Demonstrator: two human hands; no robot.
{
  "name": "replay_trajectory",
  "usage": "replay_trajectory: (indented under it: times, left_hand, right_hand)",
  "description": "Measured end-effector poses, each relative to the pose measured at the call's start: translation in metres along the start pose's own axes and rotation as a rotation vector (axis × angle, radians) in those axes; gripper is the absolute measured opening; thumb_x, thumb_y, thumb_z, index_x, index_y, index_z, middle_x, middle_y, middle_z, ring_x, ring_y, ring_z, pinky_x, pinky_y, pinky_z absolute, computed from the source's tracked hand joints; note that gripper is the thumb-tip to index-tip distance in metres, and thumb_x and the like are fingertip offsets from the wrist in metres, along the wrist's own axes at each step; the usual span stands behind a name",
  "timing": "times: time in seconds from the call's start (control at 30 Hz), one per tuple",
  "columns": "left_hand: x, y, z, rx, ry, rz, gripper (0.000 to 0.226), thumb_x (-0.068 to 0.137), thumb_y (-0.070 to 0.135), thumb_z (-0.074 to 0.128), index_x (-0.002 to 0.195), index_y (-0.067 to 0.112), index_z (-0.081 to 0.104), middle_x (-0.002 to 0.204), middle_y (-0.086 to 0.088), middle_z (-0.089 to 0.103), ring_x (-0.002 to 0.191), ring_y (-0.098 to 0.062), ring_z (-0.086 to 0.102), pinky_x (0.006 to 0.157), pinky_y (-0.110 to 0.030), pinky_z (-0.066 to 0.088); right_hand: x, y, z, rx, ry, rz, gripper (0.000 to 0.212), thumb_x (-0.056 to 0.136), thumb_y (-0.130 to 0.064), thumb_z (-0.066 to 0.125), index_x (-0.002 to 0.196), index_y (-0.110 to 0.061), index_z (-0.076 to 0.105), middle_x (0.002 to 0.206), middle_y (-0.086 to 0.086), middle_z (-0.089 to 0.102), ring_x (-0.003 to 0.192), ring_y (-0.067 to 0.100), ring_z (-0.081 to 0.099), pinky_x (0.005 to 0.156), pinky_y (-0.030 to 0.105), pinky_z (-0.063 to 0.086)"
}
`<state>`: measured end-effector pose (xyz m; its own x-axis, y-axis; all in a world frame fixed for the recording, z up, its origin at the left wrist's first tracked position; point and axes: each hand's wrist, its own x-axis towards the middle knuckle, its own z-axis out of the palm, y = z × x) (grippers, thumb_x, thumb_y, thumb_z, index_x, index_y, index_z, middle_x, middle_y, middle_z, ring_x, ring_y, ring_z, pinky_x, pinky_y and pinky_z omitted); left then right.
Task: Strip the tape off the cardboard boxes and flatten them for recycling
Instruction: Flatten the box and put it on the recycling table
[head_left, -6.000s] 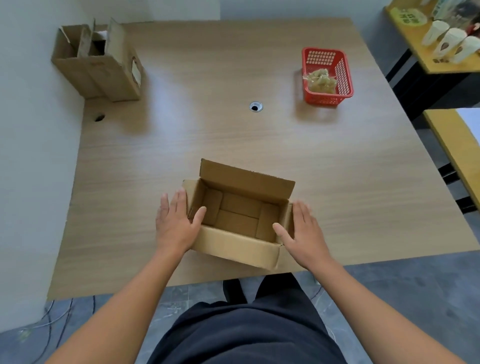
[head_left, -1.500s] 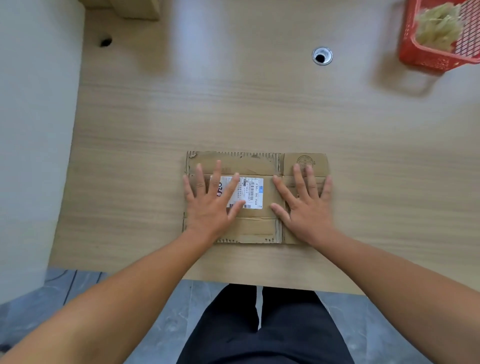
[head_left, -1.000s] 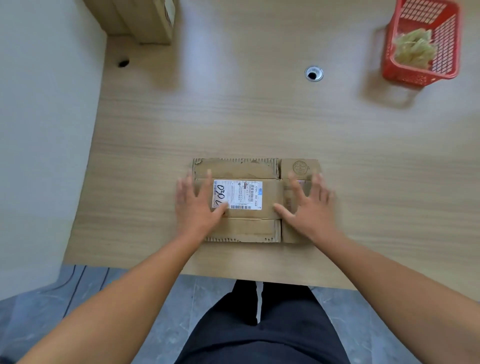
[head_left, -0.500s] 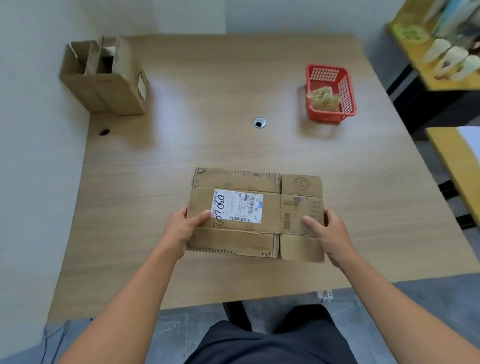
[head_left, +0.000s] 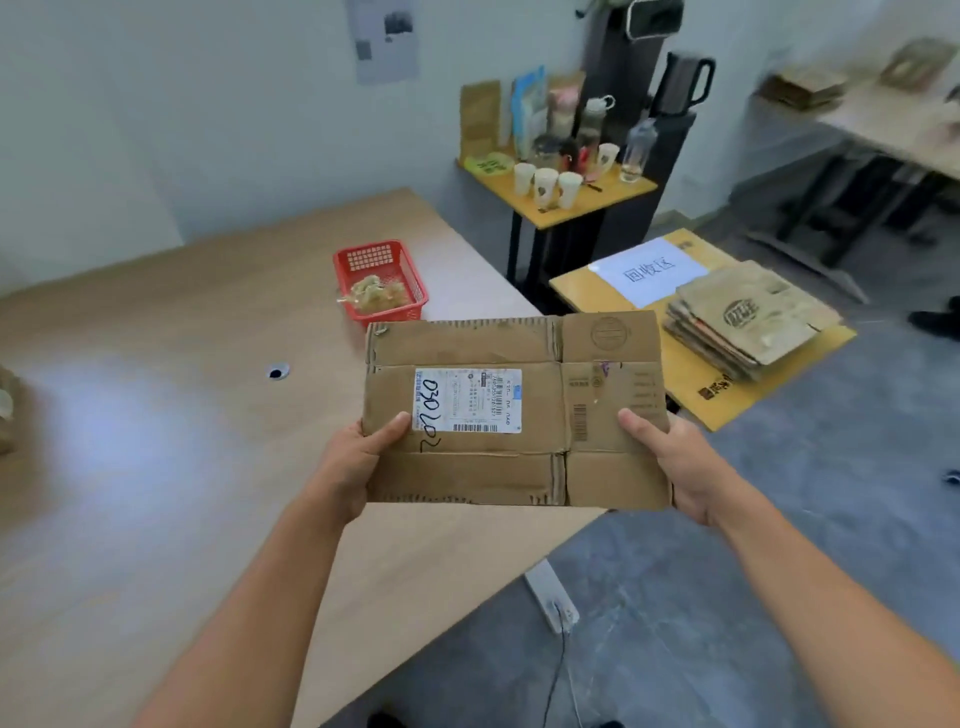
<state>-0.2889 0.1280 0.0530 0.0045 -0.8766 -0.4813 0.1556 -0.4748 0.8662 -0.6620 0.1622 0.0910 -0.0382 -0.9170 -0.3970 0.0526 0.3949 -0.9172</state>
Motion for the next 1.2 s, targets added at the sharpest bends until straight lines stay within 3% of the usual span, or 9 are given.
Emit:
replay_trajectory:
  times: [0.13,0.37,0.5,0.63,0.73,0.87,0.97,1.03,1.2]
  left_hand:
    - [-0.001,-0.014,0.105,0.039,-0.071,0.027,0.053,0.066,0.041,0.086,0.108,0.011,0.072,0.101,-0.009,0.079,0.085,-0.023,0.077,0.061,-0.037,0.061]
    - [-0.002,-0.042,0.285,0.155,-0.22,0.05,0.061,0.065,0.046,0.086,0.114,0.012,0.07,0.103,-0.009,0.078,0.089,-0.028,0.077,0.064,-0.041,0.062]
    - [-0.013,-0.055,0.371,0.21,-0.289,0.074,0.054,0.071,0.047,0.083,0.112,0.015,0.07,0.099,-0.006,0.079,0.087,-0.027,0.077,0.064,-0.044,0.062]
    - [-0.015,-0.06,0.425,0.2,-0.342,0.076,0.036,0.085,0.036,0.079,0.112,0.014,0.069,0.098,-0.007,0.079,0.084,-0.024,0.077,0.058,-0.038,0.061]
    - [-0.01,-0.063,0.458,0.244,-0.381,0.06,0.042,0.082,0.042,0.079,0.113,0.017,0.068,0.1,-0.005,0.079,0.088,-0.025,0.077,0.07,-0.048,0.064]
    - [0.015,-0.065,0.508,0.285,-0.392,0.081,0.048,0.072,0.049,0.081,0.109,0.019,0.071,0.098,-0.003,0.079,0.088,-0.025,0.076,0.078,-0.053,0.063]
    - [0.042,-0.068,0.547,0.295,-0.395,0.092,0.054,0.069,0.054,0.081,0.112,0.021,0.071,0.097,0.001,0.079,0.087,-0.021,0.076,0.071,-0.045,0.063]
    - [0.066,-0.069,0.573,0.285,-0.389,0.086,0.059,0.067,0.057,0.081,0.114,0.023,0.07,0.098,0.003,0.079,0.087,-0.02,0.076,0.071,-0.042,0.062]
    - [0.134,-0.065,0.628,0.223,-0.315,0.062,0.061,0.068,0.06,0.082,0.115,0.025,0.068,0.101,0.004,0.078,0.095,-0.026,0.074,0.08,-0.053,0.062]
  right_hand:
    - [-0.028,0.017,-0.1,0.041,0.174,0.016,0.045,0.086,-0.046,0.071,0.121,-0.018,0.07,0.111,0.005,0.078,0.103,0.025,0.075,0.085,0.049,0.062]
    - [-0.072,0.04,-0.249,0.17,0.449,-0.035,0.025,0.093,-0.035,0.07,0.108,-0.015,0.07,0.098,0.004,0.08,0.086,0.018,0.077,0.061,0.031,0.061]
    - [-0.104,0.042,-0.32,0.181,0.584,-0.085,0.027,0.089,-0.036,0.072,0.105,-0.015,0.072,0.097,0.004,0.08,0.083,0.015,0.077,0.06,0.026,0.06]
    - [-0.116,0.038,-0.367,0.169,0.631,-0.11,0.039,0.084,-0.042,0.073,0.111,-0.014,0.072,0.1,0.003,0.08,0.091,0.019,0.077,0.071,0.035,0.062]
    - [-0.118,0.041,-0.395,0.172,0.689,-0.126,0.044,0.079,-0.046,0.074,0.109,-0.014,0.073,0.101,0.003,0.08,0.092,0.018,0.076,0.079,0.036,0.059]
    - [-0.104,0.044,-0.433,0.168,0.767,-0.117,0.029,0.09,-0.04,0.074,0.106,-0.017,0.072,0.097,-0.002,0.08,0.089,0.014,0.076,0.077,0.036,0.058]
    - [-0.08,0.036,-0.465,0.144,0.818,-0.12,0.019,0.093,-0.037,0.073,0.102,-0.021,0.07,0.092,-0.008,0.079,0.084,0.007,0.075,0.067,0.028,0.056]
    - [-0.057,0.028,-0.487,0.119,0.833,-0.126,0.018,0.093,-0.036,0.073,0.102,-0.021,0.07,0.092,-0.009,0.079,0.084,0.007,0.075,0.064,0.024,0.055]
    - [0.024,-0.01,-0.545,0.028,0.789,-0.096,0.022,0.094,-0.038,0.073,0.106,-0.02,0.07,0.094,-0.006,0.08,0.086,0.01,0.076,0.064,0.026,0.057]
